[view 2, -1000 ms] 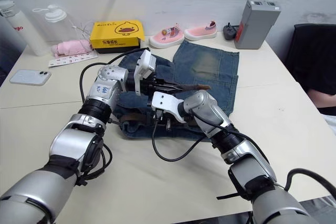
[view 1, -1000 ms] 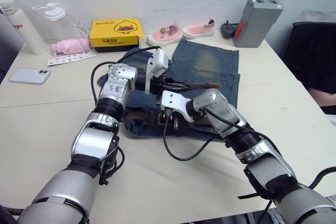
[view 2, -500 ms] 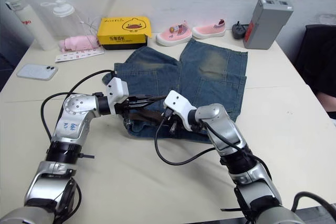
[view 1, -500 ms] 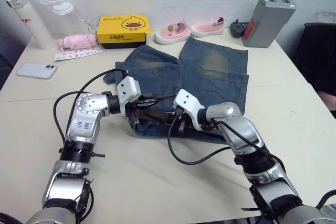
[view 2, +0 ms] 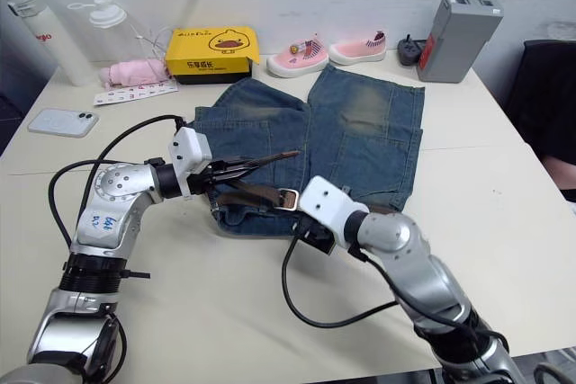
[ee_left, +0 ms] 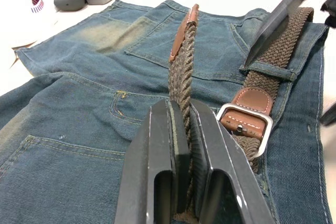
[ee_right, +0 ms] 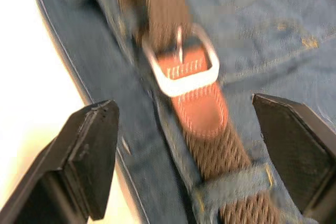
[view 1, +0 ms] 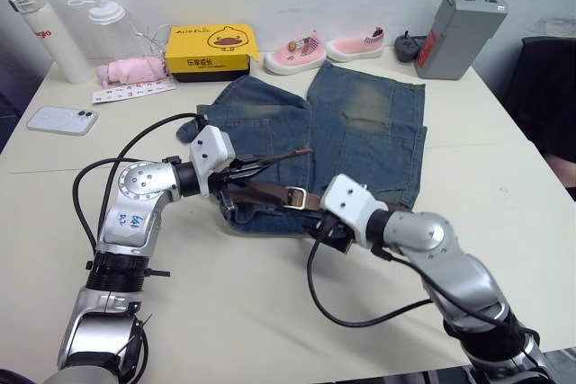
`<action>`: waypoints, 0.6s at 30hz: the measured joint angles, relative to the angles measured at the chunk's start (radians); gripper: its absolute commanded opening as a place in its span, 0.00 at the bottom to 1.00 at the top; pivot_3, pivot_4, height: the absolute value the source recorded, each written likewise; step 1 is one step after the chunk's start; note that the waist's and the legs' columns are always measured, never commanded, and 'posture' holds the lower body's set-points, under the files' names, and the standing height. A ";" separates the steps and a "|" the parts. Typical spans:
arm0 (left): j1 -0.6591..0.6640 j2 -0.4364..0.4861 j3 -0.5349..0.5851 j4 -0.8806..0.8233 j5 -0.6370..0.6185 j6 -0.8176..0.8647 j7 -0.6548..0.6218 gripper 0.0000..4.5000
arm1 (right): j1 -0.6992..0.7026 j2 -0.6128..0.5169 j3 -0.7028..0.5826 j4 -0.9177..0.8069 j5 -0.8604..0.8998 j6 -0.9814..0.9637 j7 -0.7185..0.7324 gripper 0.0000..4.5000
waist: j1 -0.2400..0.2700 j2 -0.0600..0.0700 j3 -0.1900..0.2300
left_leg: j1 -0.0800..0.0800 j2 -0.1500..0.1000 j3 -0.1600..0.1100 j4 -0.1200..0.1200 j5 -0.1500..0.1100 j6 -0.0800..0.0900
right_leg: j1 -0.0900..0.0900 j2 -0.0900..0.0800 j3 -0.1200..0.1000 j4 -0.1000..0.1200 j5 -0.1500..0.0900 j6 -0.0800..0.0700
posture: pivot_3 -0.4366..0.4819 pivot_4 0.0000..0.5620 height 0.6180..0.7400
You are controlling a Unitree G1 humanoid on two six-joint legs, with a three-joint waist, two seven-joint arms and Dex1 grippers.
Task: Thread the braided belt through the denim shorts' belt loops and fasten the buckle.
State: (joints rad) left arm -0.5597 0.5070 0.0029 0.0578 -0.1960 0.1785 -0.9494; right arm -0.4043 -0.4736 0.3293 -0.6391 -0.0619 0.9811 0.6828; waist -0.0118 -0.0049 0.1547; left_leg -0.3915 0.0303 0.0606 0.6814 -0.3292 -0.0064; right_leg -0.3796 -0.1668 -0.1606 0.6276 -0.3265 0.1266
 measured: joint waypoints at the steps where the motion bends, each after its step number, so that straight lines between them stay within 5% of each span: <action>1: 0.000 0.002 0.000 0.000 -0.002 0.002 0.000 0.00 | 0.011 -0.008 0.021 0.000 -0.016 -0.014 -0.017 0.97 | -0.001 0.000 0.000 | 0.000 0.000 0.000 0.000 0.000 0.000 | 0.000 0.000 0.000 0.000 0.000 0.000 | 0.48 0.27 0.53; 5: -0.021 0.008 -0.001 0.006 -0.008 0.010 0.001 0.00 | 0.062 0.089 0.092 0.020 -0.098 -0.089 -0.191 0.97 | -0.004 0.000 0.000 | 0.000 0.000 0.000 0.000 0.000 0.000 | 0.000 0.000 0.000 0.000 0.000 0.000 | 0.48 0.27 0.53; 13: -0.025 0.007 -0.004 0.047 -0.008 0.011 -0.001 0.00 | 0.060 0.136 0.022 0.013 -0.025 -0.066 -0.180 0.97 | 0.003 0.000 0.001 | 0.000 0.000 0.000 0.000 0.000 0.000 | 0.000 0.000 0.000 0.000 0.000 0.000 | 0.48 0.27 0.53; 18: -0.048 0.007 -0.009 0.095 -0.009 0.010 -0.004 0.00 | -0.022 0.153 -0.118 0.026 0.079 -0.017 -0.141 0.61 | 0.005 0.000 0.001 | 0.000 0.000 0.001 0.000 0.000 0.000 | 0.000 0.000 0.000 0.000 0.000 0.000 | 0.48 0.27 0.53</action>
State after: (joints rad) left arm -0.6076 0.5140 -0.0057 0.1527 -0.2046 0.1890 -0.9530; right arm -0.4260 -0.3204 0.2112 -0.6127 0.0175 0.9645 0.5422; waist -0.0071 -0.0053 0.1556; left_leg -0.3913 0.0306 0.0612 0.6818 -0.3292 -0.0064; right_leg -0.3798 -0.1668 -0.1606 0.6278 -0.3265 0.1266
